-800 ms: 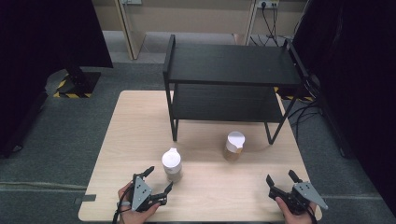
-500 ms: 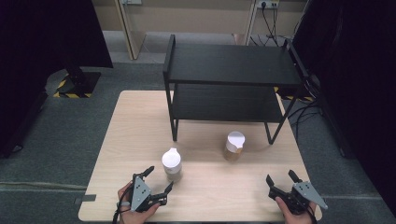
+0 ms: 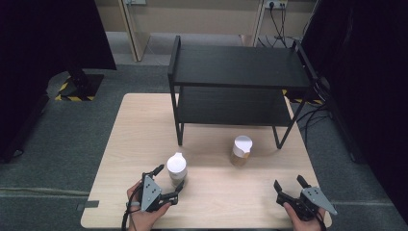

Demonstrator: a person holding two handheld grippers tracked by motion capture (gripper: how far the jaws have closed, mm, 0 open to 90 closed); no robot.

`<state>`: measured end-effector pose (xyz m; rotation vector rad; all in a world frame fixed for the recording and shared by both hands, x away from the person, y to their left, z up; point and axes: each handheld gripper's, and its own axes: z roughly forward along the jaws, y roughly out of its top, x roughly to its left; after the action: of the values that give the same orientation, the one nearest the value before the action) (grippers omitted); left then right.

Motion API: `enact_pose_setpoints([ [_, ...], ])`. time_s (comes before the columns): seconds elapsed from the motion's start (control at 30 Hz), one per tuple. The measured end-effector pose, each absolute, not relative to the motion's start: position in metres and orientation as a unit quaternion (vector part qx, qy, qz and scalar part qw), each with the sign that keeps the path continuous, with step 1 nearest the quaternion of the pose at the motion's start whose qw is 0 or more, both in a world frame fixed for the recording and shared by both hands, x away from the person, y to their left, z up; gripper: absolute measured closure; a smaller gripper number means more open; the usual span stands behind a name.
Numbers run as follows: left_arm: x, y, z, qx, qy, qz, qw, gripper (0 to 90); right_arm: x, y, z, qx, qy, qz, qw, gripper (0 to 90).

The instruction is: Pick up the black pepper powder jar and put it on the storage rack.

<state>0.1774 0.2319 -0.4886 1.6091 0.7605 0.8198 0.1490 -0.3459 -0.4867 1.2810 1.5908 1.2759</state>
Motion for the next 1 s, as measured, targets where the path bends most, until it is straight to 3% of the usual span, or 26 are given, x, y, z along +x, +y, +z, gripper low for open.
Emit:
enact_pose_setpoints([
  [0.73, 0.193, 0.215, -0.490, 0.668, 0.345, 0.350, 0.559, 21.7, 0.150, -0.346, -0.486, 0.496, 0.618, 0.496, 0.355, 8.9],
  [1.0, 0.193, 0.212, -0.489, 0.666, 0.343, 0.352, 0.560, 28.5, 0.150, -0.346, -0.486, 0.496, 0.619, 0.495, 0.354, 8.9],
])
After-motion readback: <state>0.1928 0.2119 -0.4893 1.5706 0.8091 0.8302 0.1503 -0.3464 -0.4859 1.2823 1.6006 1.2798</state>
